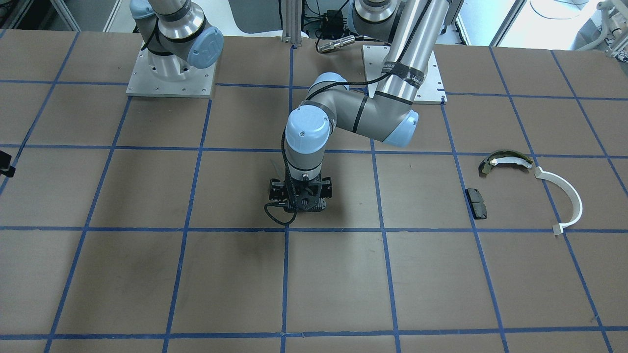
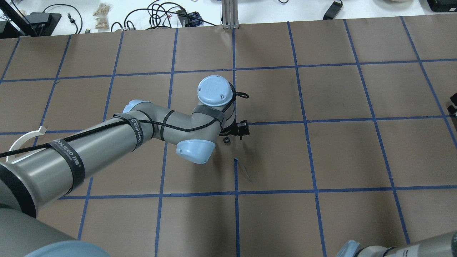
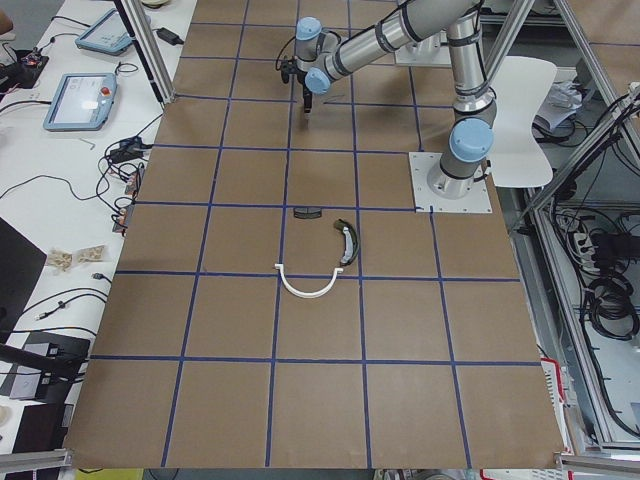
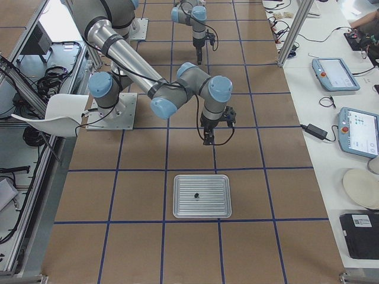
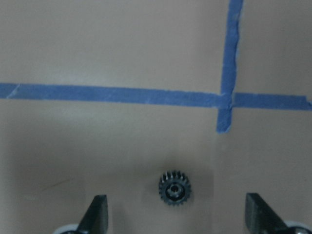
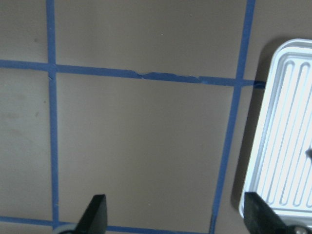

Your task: Place bearing gear from tray to pile

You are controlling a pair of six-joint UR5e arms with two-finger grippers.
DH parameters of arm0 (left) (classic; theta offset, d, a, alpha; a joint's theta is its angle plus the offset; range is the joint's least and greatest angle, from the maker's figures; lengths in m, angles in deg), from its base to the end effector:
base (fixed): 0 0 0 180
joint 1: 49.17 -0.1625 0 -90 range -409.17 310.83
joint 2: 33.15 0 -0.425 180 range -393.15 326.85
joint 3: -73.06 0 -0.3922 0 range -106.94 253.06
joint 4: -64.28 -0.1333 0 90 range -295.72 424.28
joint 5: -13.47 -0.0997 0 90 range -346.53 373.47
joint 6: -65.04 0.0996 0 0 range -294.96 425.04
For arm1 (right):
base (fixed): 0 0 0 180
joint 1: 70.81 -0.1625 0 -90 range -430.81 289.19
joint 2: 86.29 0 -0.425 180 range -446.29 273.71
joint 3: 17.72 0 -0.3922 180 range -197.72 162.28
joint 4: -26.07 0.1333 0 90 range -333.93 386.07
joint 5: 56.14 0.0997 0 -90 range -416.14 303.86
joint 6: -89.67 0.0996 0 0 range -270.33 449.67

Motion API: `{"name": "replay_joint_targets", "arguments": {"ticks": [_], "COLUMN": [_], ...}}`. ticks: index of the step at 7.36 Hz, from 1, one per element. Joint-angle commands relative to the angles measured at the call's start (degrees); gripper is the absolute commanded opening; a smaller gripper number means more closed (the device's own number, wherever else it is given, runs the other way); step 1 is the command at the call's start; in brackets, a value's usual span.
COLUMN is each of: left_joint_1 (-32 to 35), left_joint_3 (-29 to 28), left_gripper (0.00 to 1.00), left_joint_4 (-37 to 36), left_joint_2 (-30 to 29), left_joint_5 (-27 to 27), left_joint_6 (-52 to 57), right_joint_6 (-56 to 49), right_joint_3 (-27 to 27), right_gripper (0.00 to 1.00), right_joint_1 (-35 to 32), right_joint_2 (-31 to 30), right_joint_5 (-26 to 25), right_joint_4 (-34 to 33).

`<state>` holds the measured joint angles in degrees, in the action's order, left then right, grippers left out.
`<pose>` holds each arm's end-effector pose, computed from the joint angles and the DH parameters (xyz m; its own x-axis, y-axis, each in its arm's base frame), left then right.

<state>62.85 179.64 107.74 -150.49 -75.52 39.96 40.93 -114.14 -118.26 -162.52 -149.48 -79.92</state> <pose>-0.3434 -0.4888 0.1731 -0.9980 -0.0523 0.0353 -0.0535 0.9980 -0.0339 -0.2857 -0.4998 0.3335 -0.9939 -0.1092 -0.0167 -0.1103 0.9896 0.0920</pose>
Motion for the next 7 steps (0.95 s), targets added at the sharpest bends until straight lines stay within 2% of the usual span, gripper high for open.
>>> {"name": "replay_joint_targets", "arguments": {"ticks": [1, 2, 3, 4, 5, 7], "left_joint_1": [-0.2, -0.2, -0.2, -0.2, -0.2, -0.2], "left_joint_3": [0.1, 0.1, 0.0, 0.0, 0.0, -0.1], "left_gripper": [1.00, 1.00, 0.81, 0.38, 0.03, 0.00], "left_joint_4": [-0.3, -0.3, -0.2, -0.2, -0.2, -0.2], "left_joint_2": [-0.9, -1.0, -0.9, -1.0, -1.2, -1.0], "left_joint_5": [-0.1, -0.2, -0.7, -1.8, -1.7, -1.7], "left_joint_6": [0.9, 0.9, 0.9, 0.8, 0.7, 0.8], "right_joint_6": [-10.7, -15.2, -19.0, -22.9, -24.2, -25.5], "right_joint_3": [0.0, 0.3, 0.4, 0.5, 1.3, 4.2], "right_gripper": [1.00, 1.00, 1.00, 1.00, 1.00, 1.00], "right_joint_1": [5.5, 7.5, 9.6, 10.7, 10.8, 10.8], "right_joint_2": [2.9, 5.9, 7.5, 9.1, 9.6, 11.6], "right_joint_5": [-0.1, -0.1, 0.0, -0.1, -0.4, -0.4], "right_joint_4": [-3.6, -7.9, -9.0, -11.4, -12.2, -12.4]}}
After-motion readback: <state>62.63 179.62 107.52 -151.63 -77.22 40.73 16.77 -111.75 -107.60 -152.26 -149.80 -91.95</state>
